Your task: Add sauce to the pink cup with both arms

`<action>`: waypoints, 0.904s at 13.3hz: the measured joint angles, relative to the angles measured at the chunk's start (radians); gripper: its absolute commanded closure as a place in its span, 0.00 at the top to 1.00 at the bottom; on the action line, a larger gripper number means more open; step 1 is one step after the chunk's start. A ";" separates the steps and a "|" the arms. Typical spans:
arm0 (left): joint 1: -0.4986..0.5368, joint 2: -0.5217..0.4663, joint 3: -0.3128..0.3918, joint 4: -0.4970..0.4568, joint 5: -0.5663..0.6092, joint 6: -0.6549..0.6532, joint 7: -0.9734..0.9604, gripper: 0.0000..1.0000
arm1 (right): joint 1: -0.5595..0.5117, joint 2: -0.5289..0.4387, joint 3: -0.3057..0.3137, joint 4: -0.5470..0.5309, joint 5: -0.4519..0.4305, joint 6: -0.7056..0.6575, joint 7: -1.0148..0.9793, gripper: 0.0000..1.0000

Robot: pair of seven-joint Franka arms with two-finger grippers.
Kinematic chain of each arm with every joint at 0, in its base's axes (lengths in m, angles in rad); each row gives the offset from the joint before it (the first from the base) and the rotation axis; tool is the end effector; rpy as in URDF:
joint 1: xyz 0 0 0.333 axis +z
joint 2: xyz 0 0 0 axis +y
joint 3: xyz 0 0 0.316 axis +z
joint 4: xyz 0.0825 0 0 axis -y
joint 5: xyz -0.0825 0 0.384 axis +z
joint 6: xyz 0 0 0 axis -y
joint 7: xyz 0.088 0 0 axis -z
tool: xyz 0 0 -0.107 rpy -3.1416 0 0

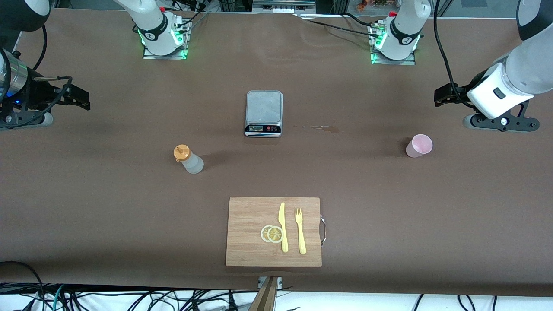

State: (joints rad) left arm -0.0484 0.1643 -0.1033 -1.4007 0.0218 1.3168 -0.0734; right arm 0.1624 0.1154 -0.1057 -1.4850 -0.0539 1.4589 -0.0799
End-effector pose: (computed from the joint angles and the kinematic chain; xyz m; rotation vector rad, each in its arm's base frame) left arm 0.5700 -0.0792 0.5911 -3.0836 0.1175 0.3803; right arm 0.5757 0.0299 0.5907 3.0626 0.2058 -0.2177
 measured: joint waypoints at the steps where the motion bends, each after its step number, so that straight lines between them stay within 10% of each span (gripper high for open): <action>1: 0.000 0.000 0.000 0.000 0.000 0.000 0.000 1.00 | 0.000 0.000 0.000 0.000 0.000 0.001 0.000 1.00; 12: 0.007 0.012 0.001 0.000 0.000 0.000 0.000 1.00 | 0.000 0.000 0.000 0.000 0.000 0.003 0.000 1.00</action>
State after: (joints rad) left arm -0.0409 0.1758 -0.1027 -1.4003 0.0218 1.3168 -0.0734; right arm 0.1624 0.1155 -0.1057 -1.4850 -0.0539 1.4617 -0.0795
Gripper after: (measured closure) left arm 0.000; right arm 0.000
